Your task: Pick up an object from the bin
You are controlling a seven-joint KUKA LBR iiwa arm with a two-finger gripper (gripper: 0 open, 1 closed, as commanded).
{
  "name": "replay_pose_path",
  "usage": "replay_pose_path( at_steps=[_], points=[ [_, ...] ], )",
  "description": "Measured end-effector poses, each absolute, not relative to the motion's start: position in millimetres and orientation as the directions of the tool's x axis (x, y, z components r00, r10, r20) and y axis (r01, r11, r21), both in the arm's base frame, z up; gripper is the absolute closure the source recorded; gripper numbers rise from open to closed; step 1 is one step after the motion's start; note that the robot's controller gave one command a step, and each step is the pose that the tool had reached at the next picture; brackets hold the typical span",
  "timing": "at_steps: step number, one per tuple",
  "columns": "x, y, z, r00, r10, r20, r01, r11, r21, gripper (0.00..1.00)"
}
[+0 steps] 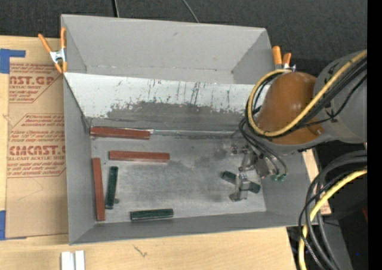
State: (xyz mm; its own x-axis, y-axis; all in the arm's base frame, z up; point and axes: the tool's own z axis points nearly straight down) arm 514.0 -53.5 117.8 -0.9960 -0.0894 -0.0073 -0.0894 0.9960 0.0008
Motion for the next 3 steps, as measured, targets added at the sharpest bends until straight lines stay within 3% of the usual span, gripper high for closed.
replay_pose_path(
  at_steps=[1,2,3],
  points=[
    [524.9,-95.0,69.3,-0.995,-0.104,0.000,-0.104,0.995,0.000,1.00],
    [524.9,-95.0,69.3,-0.995,-0.104,0.000,-0.104,0.995,0.000,1.00],
    [494.4,-115.8,269.8,-0.991,-0.135,-0.008,-0.135,0.991,-0.003,1.00]
  ],
)
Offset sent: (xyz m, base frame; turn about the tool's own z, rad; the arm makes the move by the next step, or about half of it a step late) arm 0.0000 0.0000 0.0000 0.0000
